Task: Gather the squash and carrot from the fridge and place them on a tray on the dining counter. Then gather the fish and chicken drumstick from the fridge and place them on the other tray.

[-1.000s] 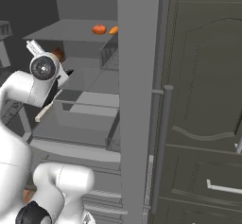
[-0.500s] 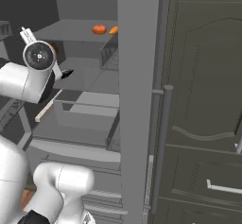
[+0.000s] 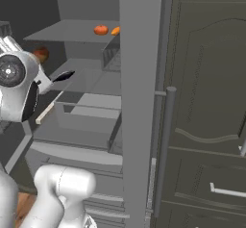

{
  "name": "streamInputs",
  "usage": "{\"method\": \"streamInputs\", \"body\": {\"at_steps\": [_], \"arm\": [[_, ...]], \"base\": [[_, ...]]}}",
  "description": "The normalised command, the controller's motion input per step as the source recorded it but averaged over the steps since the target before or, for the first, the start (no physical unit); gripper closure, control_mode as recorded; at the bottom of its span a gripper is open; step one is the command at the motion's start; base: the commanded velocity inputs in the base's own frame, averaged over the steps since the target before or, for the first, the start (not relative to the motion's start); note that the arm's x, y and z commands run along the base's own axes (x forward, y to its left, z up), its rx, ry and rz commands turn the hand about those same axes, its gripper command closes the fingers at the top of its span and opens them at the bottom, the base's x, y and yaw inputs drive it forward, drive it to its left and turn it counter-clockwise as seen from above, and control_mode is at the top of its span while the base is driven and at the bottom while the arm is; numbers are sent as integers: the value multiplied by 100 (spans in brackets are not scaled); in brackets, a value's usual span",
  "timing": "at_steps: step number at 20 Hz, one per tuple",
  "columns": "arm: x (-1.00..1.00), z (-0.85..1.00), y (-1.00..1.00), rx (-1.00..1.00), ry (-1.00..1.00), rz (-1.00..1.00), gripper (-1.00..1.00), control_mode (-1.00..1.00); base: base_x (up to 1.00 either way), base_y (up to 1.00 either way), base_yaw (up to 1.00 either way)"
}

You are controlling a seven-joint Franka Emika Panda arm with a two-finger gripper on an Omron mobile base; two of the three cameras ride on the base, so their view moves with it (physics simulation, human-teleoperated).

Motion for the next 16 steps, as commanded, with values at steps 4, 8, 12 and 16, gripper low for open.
{"method": "streamInputs", "body": {"at_steps": [4,8,12,16], "arm": [[-36,1,-33,-31,-1,2,100,-100],[-41,47,-22,-7,-1,-1,100,-100],[-31,-2,0,-1,18,-4,100,-100],[-49,-21,-1,1,29,-3,100,-100]], "base": [[0,0,0],[0,0,0],[0,0,0],[0,0,0]]}}
